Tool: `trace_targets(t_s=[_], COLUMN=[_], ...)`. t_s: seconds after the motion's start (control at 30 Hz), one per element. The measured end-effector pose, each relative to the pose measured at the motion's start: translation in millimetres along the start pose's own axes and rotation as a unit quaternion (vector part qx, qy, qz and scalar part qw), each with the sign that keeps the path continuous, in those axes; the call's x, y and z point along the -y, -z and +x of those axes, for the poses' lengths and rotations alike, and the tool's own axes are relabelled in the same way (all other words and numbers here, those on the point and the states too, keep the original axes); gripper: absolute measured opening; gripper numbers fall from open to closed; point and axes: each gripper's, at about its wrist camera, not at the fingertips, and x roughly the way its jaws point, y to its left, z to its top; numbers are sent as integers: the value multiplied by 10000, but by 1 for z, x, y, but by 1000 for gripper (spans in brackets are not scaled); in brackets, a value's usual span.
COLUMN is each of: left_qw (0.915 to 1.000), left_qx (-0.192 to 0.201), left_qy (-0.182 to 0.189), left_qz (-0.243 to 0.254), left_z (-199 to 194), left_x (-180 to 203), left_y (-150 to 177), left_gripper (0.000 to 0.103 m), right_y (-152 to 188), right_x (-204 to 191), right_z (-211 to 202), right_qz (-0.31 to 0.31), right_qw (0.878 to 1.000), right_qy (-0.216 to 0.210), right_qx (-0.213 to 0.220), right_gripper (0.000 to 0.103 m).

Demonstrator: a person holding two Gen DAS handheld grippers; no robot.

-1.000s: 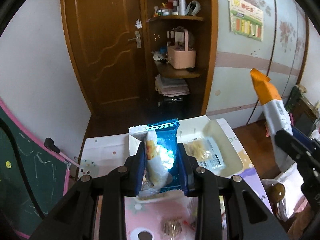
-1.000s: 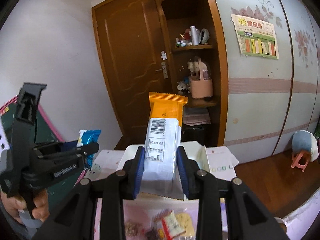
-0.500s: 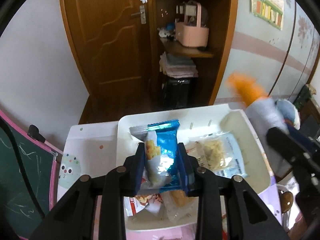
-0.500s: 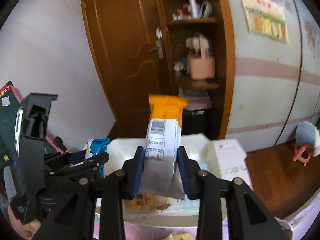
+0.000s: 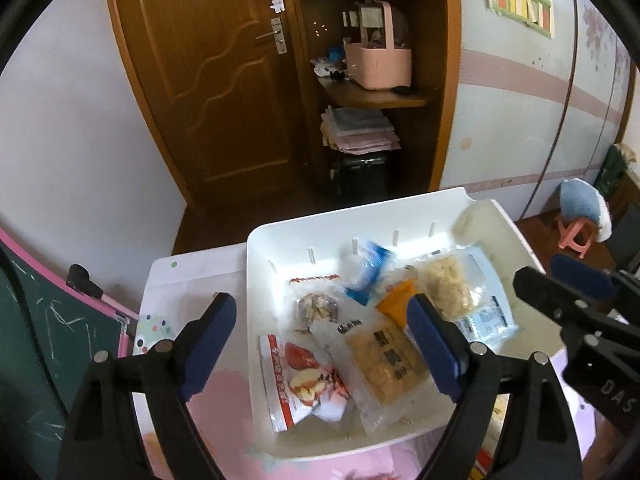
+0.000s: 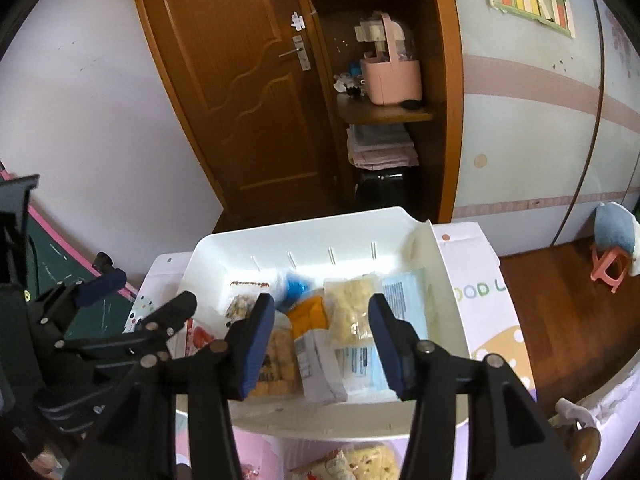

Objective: Organize snacks
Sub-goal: 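Move both tools back toward the snacks left on the table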

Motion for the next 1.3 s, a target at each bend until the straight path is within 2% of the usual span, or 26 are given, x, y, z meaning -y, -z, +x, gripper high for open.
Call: trace_targets(t_s=[0.3,0.93,1.3], left_qw=[9998,9971,9950], left_qx=[179,728,923], left_qy=[103,166,229], left_qz=[66,151,314], left_z=[-56,-188,-233], left_x=[4,-5,-7], left_y=[13,51,79], left_gripper=[86,87,90], right_y=[12,39,67], right_x=[-12,-42,-53], right_z=[-46,-169,-197], right_qz=[-59,-478,-777], right_qw=[9999,9966,9946], right_qy=[78,231,136], right_qx=[47,633,679], right_gripper=[49,49,53])
